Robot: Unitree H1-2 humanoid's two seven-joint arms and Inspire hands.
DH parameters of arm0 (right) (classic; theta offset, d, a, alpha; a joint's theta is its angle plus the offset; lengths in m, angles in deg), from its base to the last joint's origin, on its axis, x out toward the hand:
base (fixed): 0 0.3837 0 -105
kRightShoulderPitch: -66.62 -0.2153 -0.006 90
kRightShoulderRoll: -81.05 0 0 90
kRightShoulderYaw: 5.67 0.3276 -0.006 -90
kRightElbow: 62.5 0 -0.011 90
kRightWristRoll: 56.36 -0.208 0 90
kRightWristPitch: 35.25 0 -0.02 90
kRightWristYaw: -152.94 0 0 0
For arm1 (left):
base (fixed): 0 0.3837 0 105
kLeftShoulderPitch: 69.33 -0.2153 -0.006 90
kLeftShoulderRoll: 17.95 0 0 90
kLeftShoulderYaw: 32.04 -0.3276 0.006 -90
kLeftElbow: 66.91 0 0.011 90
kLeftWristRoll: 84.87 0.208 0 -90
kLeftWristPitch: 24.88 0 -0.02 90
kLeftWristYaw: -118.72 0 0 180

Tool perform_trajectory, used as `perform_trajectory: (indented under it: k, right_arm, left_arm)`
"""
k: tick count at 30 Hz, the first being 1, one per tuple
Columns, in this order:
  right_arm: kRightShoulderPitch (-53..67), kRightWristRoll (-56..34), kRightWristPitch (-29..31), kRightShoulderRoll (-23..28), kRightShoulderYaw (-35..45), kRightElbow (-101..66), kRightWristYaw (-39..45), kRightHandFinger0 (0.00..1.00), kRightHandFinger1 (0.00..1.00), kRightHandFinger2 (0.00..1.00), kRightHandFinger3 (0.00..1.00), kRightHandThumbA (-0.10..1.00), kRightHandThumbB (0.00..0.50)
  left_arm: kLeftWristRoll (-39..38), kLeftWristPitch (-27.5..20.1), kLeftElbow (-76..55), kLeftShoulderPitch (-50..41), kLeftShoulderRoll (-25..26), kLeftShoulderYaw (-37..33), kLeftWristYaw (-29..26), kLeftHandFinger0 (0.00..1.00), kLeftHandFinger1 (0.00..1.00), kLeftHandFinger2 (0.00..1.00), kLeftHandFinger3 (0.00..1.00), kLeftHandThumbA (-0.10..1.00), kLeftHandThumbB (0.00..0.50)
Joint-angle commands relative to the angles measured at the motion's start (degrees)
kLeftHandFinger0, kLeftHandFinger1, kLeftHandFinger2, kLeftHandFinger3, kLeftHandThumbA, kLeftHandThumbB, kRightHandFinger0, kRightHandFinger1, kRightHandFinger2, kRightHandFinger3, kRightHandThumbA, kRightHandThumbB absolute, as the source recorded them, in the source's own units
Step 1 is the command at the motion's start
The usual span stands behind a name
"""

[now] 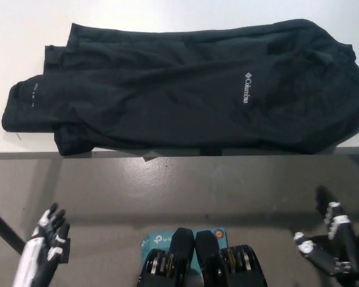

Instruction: The robot grabs the right edges of the black jacket on the table, and folds it in half

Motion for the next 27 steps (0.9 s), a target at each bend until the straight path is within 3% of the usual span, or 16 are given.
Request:
perform_trajectory:
  k: [1, 5, 8, 12, 13, 14, 15, 16, 19, 21, 23, 27]
  right_arm:
    - [2.0, -3.4, -1.4, -0.8, 3.1, -11.8, -2.0, 1.00, 1.00, 1.00, 1.00, 0.65, 0.066]
    - [0.8, -4.1, -3.9, 0.7, 6.3, -22.7, -2.6, 1.00, 1.00, 1.00, 1.00, 0.76, 0.088]
    - [-3.1, -4.6, -9.5, 2.9, 9.4, -29.2, -3.2, 1.00, 1.00, 1.00, 1.00, 0.89, 0.183]
    - [-5.5, -4.9, -12.8, 4.4, 11.1, -30.9, -2.8, 1.00, 1.00, 1.00, 1.00, 0.93, 0.185]
    - [-13.9, -9.1, -23.0, 9.8, 15.1, -31.9, -3.6, 1.00, 1.00, 1.00, 1.00, 0.97, 0.132]
    - [-17.4, -11.5, -28.1, 11.7, 16.8, -31.5, -4.1, 1.00, 1.00, 1.00, 1.00, 0.93, 0.175]
    - [-18.9, -12.4, -30.1, 12.5, 17.3, -30.9, -4.2, 1.00, 1.00, 1.00, 1.00, 0.93, 0.182]
    - [-21.4, -13.5, -32.5, 14.4, 18.2, -28.7, -3.5, 1.00, 1.00, 1.00, 1.00, 1.00, 0.193]
    - [-22.6, -14.0, -34.1, 15.2, 18.8, -28.0, -3.2, 1.00, 1.00, 1.00, 1.00, 1.00, 0.192]
    - [-33.5, -18.7, -34.8, 20.3, 21.2, -9.4, -0.2, 1.00, 1.00, 1.00, 1.00, 1.00, 0.232]
    - [-37.2, -20.3, -35.2, 21.0, 21.9, -2.3, -0.2, 1.00, 1.00, 1.00, 1.00, 0.96, 0.258]
    - [-42.2, -21.0, -35.2, 22.9, 21.4, 7.5, 1.8, 1.00, 1.00, 1.00, 1.00, 1.00, 0.249]
  left_arm:
    - [2.0, 0.7, -2.5, 2.1, -1.1, -3.0, 0.8, 1.00, 1.00, 1.00, 1.00, 0.90, 0.001]
    - [4.0, 2.6, -4.9, 2.3, -1.0, -5.1, 1.2, 1.00, 1.00, 1.00, 1.00, 0.86, 0.016]
    - [4.9, 2.9, -6.1, 3.0, -0.7, -6.6, 1.9, 1.00, 1.00, 1.00, 1.00, 0.86, 0.010]
    - [5.1, 2.9, -6.5, 3.2, -0.5, -7.2, 1.9, 1.00, 1.00, 1.00, 1.00, 0.86, 0.001]
    - [5.2, 3.5, -7.4, 3.5, -0.7, -7.9, 2.3, 1.00, 1.00, 1.00, 1.00, 0.83, 0.002]
    - [5.4, 3.8, -7.8, 3.4, -0.7, -8.2, 2.5, 1.00, 1.00, 1.00, 1.00, 0.83, 0.000]
    - [5.3, 4.0, -7.9, 3.3, -0.6, -8.2, 2.5, 1.00, 1.00, 1.00, 1.00, 0.83, 0.000]
    - [6.1, 4.6, -8.2, 3.2, -0.5, -8.4, 2.4, 1.00, 1.00, 1.00, 1.00, 0.87, 0.000]
    - [6.5, 4.9, -8.3, 3.2, -0.4, -8.6, 2.4, 1.00, 1.00, 1.00, 1.00, 0.87, 0.000]
    - [6.2, 4.1, -7.3, 2.6, -0.4, -8.8, 2.5, 1.00, 1.00, 1.00, 1.00, 0.91, 0.016]
    - [6.4, 3.9, -7.1, 2.3, -0.2, -9.0, 2.5, 1.00, 1.00, 1.00, 1.00, 0.91, 0.006]
    - [6.4, 3.4, -6.7, 2.0, 0.0, -8.9, 2.5, 1.00, 1.00, 1.00, 1.00, 0.90, 0.000]
